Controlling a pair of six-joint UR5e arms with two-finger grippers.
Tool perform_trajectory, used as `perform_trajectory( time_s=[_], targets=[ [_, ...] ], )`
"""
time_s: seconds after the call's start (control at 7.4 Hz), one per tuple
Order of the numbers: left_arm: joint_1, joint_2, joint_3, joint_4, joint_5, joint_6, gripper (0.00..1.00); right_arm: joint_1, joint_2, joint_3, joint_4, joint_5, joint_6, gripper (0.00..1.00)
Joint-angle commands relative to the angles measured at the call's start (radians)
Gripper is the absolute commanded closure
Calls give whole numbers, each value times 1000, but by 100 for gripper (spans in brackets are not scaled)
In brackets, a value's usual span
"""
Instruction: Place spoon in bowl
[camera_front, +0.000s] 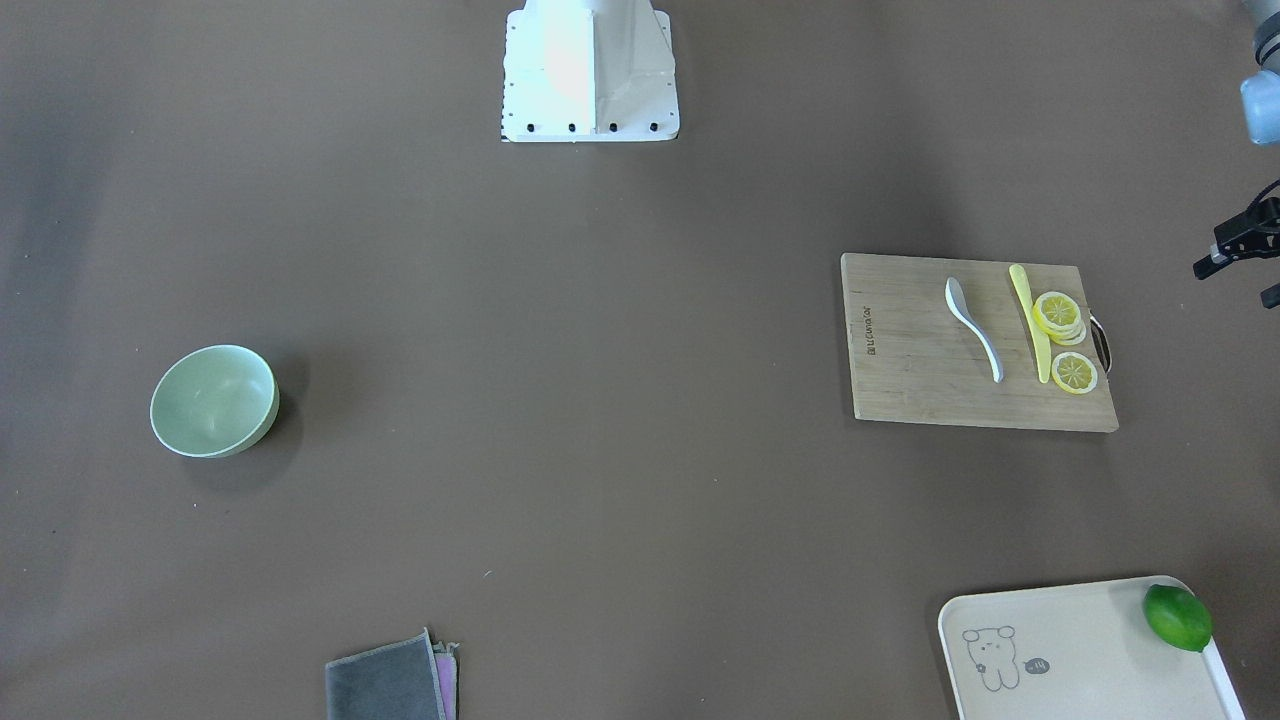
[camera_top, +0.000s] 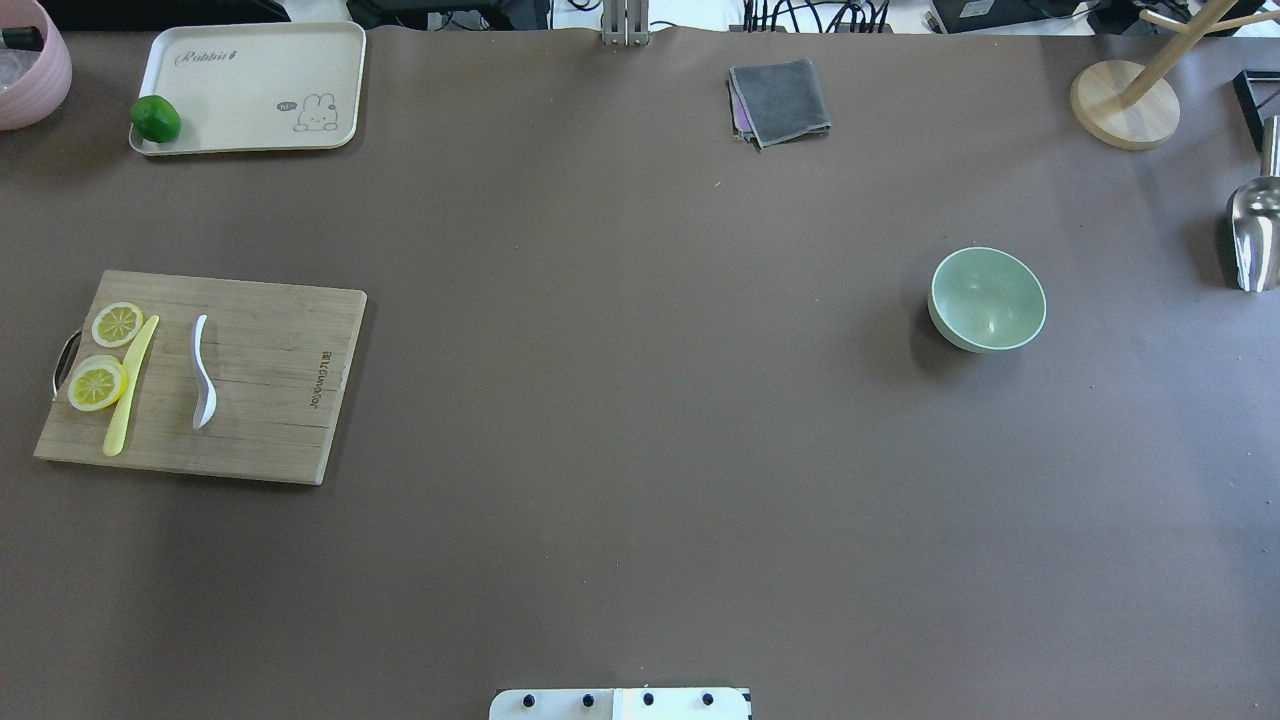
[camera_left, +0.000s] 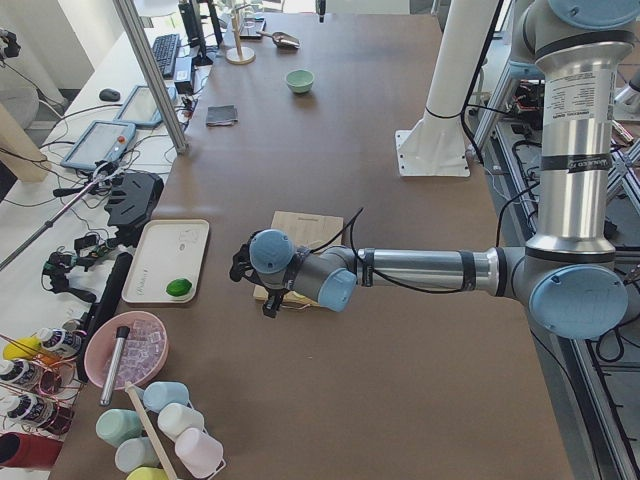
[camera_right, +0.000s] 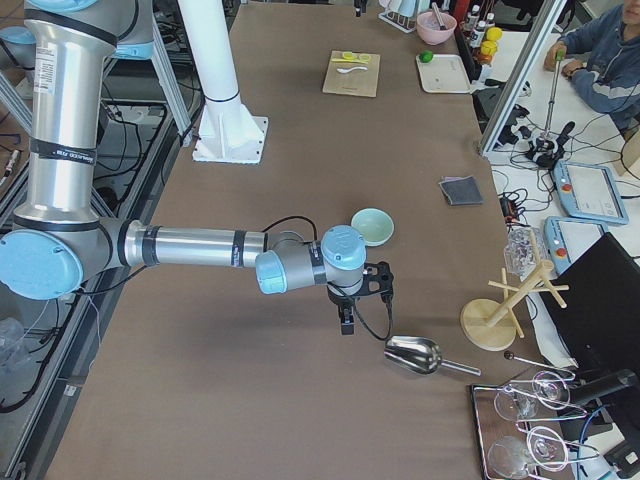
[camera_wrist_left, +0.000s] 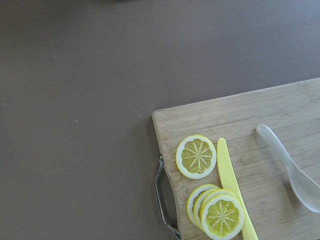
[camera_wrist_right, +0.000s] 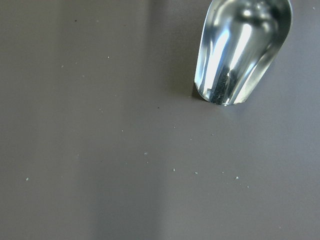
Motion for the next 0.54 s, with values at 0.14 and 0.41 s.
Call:
perform_trajectory(
  time_s=[0.14, 0.41],
  targets=[
    [-3, -3, 8, -21, -1, -4, 2, 0, 18, -7, 40, -1, 7, 0],
    [-1, -11, 31, -49, 35, -4, 2, 1, 4, -28, 111, 3, 9, 0]
  ],
)
